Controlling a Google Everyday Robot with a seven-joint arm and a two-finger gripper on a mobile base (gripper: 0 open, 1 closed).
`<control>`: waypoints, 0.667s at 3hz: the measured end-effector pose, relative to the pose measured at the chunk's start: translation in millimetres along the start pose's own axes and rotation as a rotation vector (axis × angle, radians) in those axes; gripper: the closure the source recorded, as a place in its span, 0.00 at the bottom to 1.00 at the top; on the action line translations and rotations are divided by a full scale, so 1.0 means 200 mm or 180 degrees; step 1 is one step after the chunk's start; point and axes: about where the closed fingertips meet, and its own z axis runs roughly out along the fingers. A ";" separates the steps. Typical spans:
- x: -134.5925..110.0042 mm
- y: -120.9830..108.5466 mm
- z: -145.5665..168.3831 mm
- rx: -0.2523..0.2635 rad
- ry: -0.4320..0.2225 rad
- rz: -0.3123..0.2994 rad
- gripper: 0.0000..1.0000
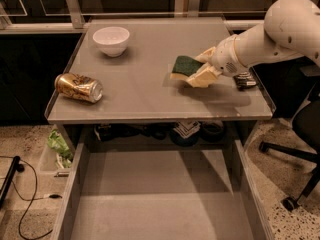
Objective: Pick sponge from top drawer and place on counter
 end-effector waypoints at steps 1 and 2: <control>0.00 0.00 0.00 0.0000 0.0000 0.0000 0.35; 0.00 0.00 0.00 -0.0001 0.0000 0.0000 0.12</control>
Offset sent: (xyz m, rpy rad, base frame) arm 0.0000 0.0000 0.0000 0.0000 0.0000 0.0001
